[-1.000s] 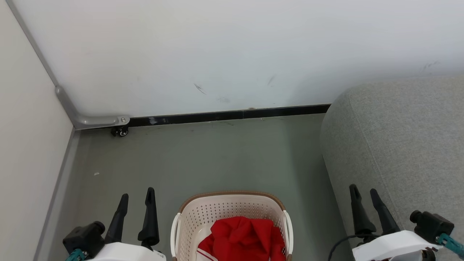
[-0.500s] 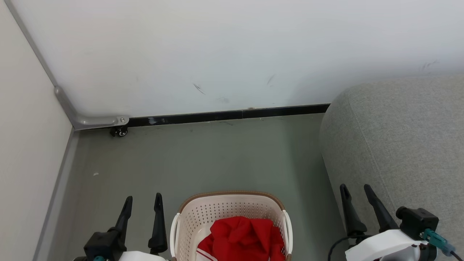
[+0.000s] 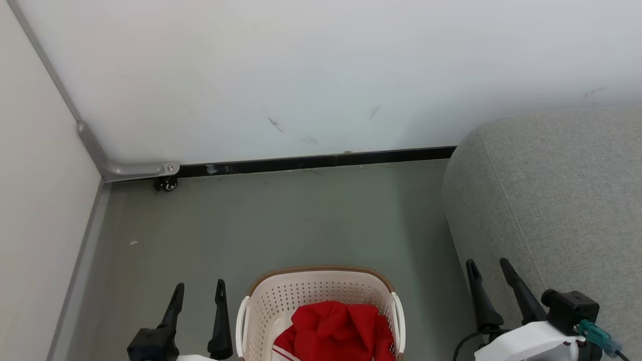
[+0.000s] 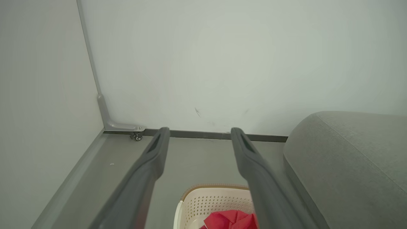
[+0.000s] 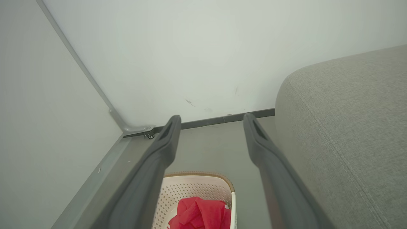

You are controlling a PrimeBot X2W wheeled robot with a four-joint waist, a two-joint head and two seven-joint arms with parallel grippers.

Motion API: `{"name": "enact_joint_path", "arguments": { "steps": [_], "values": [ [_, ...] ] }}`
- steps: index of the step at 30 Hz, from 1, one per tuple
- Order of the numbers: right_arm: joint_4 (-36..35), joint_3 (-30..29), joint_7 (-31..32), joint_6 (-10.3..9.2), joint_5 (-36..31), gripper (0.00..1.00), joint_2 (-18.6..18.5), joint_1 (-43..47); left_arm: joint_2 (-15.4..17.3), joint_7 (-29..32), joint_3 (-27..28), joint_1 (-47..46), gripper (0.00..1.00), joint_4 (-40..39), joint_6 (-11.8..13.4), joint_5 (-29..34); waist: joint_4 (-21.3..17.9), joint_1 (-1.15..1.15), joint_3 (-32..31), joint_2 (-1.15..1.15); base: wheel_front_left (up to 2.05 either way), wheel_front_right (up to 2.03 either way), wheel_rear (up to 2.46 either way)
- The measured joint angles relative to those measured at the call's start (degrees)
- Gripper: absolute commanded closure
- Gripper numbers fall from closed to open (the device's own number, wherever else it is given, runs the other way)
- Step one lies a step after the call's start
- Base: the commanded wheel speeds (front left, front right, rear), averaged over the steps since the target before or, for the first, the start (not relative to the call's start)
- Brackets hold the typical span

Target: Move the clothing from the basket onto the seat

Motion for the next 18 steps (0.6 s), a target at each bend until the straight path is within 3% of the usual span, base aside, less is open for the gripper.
{"name": "enact_joint_path", "arguments": {
  "steps": [18],
  "values": [
    [0.74, 0.34, -0.43, 0.01, 0.52, 0.0, 0.0, 0.25, -0.01, 0.0, 0.13, -0.01, 0.0, 1.92, 0.94, 0.27, 0.0, -0.01, -0.62, 0.0, 0.0, 0.0, 0.0]
  ]
}}
